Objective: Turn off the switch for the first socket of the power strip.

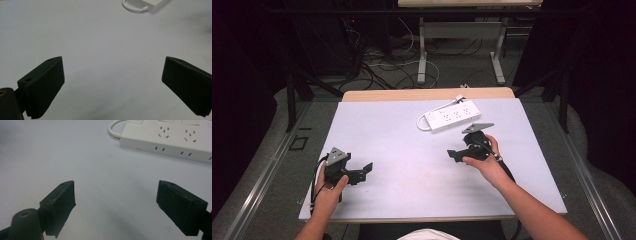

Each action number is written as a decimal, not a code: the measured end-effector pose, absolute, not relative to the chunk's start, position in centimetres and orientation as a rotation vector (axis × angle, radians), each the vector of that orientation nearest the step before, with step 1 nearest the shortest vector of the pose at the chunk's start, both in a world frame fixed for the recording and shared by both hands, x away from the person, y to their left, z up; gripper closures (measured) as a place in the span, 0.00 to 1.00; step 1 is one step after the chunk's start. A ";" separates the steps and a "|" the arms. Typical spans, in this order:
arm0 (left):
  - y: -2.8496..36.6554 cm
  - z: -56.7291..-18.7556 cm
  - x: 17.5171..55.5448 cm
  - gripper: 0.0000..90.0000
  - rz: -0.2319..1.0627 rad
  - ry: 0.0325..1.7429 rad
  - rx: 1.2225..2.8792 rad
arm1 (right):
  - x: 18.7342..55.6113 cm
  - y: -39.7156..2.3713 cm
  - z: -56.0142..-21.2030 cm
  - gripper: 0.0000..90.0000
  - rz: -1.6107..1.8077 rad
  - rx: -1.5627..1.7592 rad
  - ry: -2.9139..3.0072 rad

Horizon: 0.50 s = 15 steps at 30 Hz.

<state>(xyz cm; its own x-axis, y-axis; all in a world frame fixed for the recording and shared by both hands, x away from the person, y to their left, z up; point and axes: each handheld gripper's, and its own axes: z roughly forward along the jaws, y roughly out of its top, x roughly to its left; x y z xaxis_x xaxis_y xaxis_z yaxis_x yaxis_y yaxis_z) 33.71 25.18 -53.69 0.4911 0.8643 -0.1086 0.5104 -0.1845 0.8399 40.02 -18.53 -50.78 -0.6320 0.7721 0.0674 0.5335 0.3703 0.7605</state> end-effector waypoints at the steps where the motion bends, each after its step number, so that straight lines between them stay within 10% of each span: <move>1: 25.2 -53.7 33.7 0.05 0.499 1.149 1.844 | 39.9 -18.9 -50.9 0.16 1.119 1.143 2.323; 15: 25.0 -53.7 33.7 0.05 0.506 1.148 1.851 | 37.5 -24.1 -52.4 0.04 1.159 1.330 2.193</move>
